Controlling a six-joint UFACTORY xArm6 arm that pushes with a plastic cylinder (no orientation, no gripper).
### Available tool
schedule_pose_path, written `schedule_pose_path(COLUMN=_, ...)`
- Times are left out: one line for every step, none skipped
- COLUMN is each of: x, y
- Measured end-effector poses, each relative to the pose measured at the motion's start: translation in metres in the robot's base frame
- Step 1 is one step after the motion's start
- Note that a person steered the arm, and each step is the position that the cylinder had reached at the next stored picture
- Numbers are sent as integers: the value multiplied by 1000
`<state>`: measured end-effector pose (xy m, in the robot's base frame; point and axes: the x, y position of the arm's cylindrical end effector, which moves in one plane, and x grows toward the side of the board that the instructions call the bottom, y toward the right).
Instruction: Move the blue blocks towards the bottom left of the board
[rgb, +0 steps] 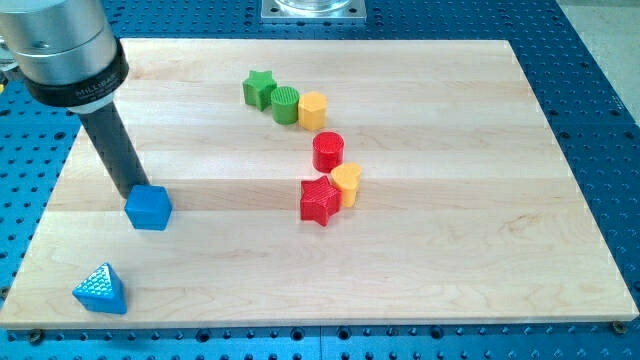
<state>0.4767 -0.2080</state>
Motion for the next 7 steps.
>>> schedule_pose_path(x=5, y=25)
schedule_pose_path(x=-6, y=55)
schedule_pose_path(x=-1, y=48)
schedule_pose_path(x=20, y=0)
schedule_pose_path(x=38, y=-14)
schedule_pose_path(x=45, y=-11)
schedule_pose_path(x=11, y=22)
